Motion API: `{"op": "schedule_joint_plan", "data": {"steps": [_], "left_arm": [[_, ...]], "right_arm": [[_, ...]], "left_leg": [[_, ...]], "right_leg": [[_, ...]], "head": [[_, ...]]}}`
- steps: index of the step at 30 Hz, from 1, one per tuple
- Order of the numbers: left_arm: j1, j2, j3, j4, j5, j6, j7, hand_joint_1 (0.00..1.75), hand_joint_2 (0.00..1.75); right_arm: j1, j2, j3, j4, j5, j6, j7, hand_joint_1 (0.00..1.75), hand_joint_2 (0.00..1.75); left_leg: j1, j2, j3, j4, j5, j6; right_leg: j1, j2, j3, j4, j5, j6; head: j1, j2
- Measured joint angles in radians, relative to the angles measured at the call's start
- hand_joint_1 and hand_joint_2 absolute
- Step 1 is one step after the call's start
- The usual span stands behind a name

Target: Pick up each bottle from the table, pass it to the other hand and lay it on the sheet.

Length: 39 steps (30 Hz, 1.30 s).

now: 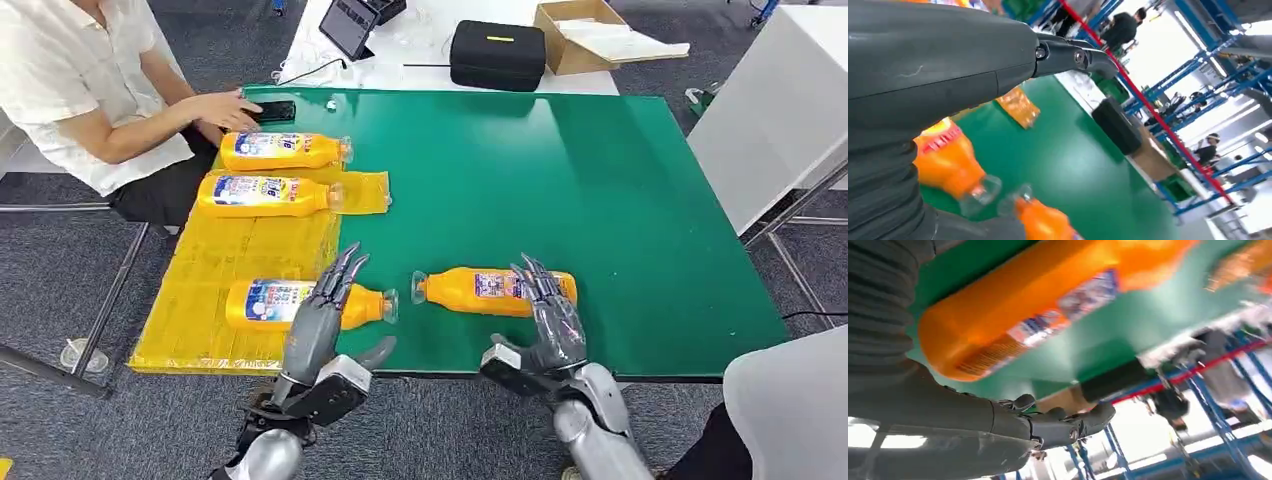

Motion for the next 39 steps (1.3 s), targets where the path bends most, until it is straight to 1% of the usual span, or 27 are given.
{"op": "schedule_joint_plan", "data": {"steps": [4, 10, 15, 20, 28, 35, 36, 37, 38, 39], "left_arm": [[0.0, -0.029, 0.001, -0.001, 0.048, 0.013, 0.01, 0.0, 1.75], [0.0, -0.058, 0.003, 0.0, 0.086, 0.031, 0.016, 0.0, 1.75], [-0.001, -0.071, 0.003, 0.0, 0.113, 0.032, 0.018, 0.0, 1.75], [-0.003, -0.08, 0.003, 0.001, 0.129, 0.036, 0.018, 0.0, 1.75], [-0.002, -0.095, -0.001, 0.001, 0.154, 0.084, 0.02, 0.0, 1.75], [-0.002, -0.103, 0.0, 0.001, 0.181, 0.101, 0.016, 0.0, 1.75], [-0.003, -0.103, 0.0, 0.002, 0.181, 0.104, 0.014, 0.0, 1.75], [-0.005, -0.103, 0.0, 0.003, 0.181, 0.105, 0.013, 0.0, 1.75], [-0.005, -0.103, 0.0, 0.003, 0.181, 0.105, 0.011, 0.0, 1.75], [-0.006, -0.103, 0.0, 0.003, 0.182, 0.105, 0.009, 0.0, 1.75]], "right_arm": [[-0.046, -0.02, -0.01, 0.087, 0.014, 0.0, -0.002, 0.0, 1.75], [-0.075, -0.033, -0.009, 0.15, 0.048, -0.002, 0.014, 0.0, 1.75], [-0.089, -0.042, -0.006, 0.177, 0.064, 0.021, 0.042, 0.0, 1.75], [-0.127, -0.053, -0.003, 0.221, 0.076, 0.042, 0.065, 0.0, 1.75], [-0.175, -0.077, 0.013, 0.297, 0.154, 0.042, 0.137, 0.0, 1.75], [-0.224, -0.083, 0.036, 0.363, 0.184, 0.045, 0.156, 0.0, 1.75], [-0.23, -0.083, 0.04, 0.372, 0.186, 0.048, 0.157, 0.44, 1.75], [-0.235, -0.083, 0.042, 0.38, 0.186, 0.054, 0.158, 1.55, 1.75], [-0.241, -0.083, 0.042, 0.387, 0.186, 0.063, 0.158, 1.75, 1.75], [-0.246, -0.083, 0.043, 0.397, 0.187, 0.077, 0.158, 1.75, 1.75]], "left_leg": [[0.0, 0.0, 0.0, 0.0, 0.0, 0.0], [0.0, 0.0, -0.001, 0.0, 0.0, 0.0], [0.0, 0.0, -0.001, 0.0, 0.0, 0.0], [0.0, 0.0, -0.001, 0.0, 0.0, 0.0], [0.0, 0.001, -0.001, 0.0, 0.0, 0.0], [0.0, 0.002, 0.001, 0.0, 0.0, 0.001], [0.0, 0.002, 0.002, 0.0, 0.0, 0.001], [0.0, 0.002, 0.002, 0.0, 0.0, 0.001], [0.0, 0.002, 0.003, 0.0, 0.0, 0.001], [0.0, 0.002, 0.003, 0.0, 0.0, 0.001]], "right_leg": [[0.0, 0.0, 0.0, 0.0, 0.0, 0.0], [0.0, 0.0, -0.001, 0.0, 0.0, 0.0], [0.0, 0.0, -0.001, 0.0, 0.0, 0.0], [0.0, 0.0, -0.001, 0.0, 0.0, 0.0], [0.0, 0.0, -0.001, 0.0, 0.0, 0.0], [0.0, 0.001, 0.001, 0.0, 0.0, 0.0], [0.0, 0.001, 0.001, 0.0, 0.0, 0.0], [0.0, 0.001, 0.001, 0.0, 0.001, 0.0], [0.0, 0.001, 0.001, 0.0, 0.001, 0.0], [0.0, 0.001, 0.002, 0.0, 0.001, 0.0]], "head": [[0.0, 0.0], [0.0, 0.0], [0.0, 0.0], [0.0, 0.0], [0.0, 0.0], [-0.001, 0.0], [0.0, 0.0], [0.0, 0.0], [0.0, 0.0], [0.0, 0.0]]}}
